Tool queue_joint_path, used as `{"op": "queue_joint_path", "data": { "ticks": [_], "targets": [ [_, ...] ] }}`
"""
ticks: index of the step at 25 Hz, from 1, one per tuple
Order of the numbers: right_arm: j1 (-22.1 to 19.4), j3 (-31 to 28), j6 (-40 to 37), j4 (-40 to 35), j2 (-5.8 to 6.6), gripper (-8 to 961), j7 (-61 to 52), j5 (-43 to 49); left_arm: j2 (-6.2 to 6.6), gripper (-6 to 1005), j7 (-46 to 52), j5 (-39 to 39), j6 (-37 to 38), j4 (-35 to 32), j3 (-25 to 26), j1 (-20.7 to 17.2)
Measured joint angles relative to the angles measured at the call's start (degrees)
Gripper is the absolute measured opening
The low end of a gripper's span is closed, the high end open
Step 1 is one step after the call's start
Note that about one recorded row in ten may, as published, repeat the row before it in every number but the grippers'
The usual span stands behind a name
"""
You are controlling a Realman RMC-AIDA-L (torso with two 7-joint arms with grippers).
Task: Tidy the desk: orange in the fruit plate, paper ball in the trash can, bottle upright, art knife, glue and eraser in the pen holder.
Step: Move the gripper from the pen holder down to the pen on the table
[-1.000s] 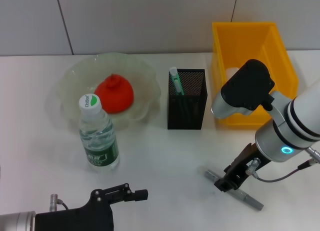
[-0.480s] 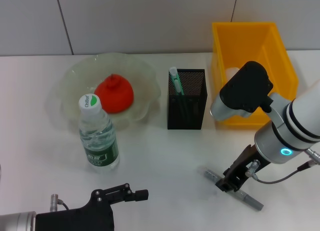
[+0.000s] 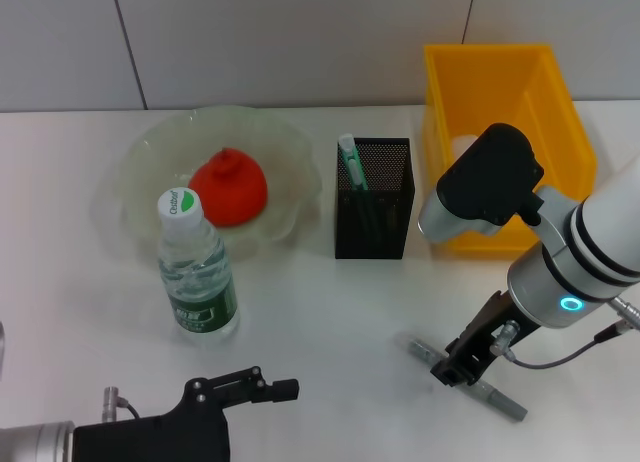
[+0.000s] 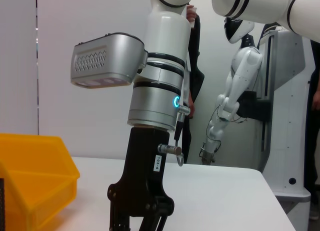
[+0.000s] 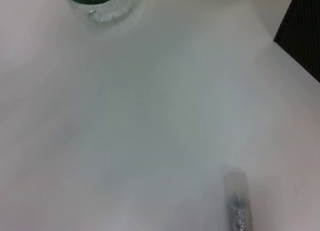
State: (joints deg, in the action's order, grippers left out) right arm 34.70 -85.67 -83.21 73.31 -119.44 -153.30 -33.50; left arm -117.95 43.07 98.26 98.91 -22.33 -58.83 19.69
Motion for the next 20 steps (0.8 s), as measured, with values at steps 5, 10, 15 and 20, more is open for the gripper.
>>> {"op": "queue_joint_path", "data": {
  "ticks": [5,10,15,20],
  "targets": [
    [0.01,-0.02,-0.03,-0.23,0.00,292,-0.03,0.00,0.00,806,0.00,0.00,-0.01,0.00,-0.05,0.07],
    [0.02,-0.02,-0.03,-0.25,0.00,293,-0.06,0.00,0.01,806,0.00,0.00,-0.01,0.00,-0.05,0.08],
    [0.02,-0.09,-0.02,-0.25,0.00,294,-0.08,0.00,0.01,807,0.00,0.00,-0.02,0.00,-0.06,0.08],
    [0.02,-0.46,-0.01,-0.22,0.00,294,-0.08,0.00,0.01,807,0.00,0.00,-0.01,0.00,-0.05,0.10]
  ]
}}
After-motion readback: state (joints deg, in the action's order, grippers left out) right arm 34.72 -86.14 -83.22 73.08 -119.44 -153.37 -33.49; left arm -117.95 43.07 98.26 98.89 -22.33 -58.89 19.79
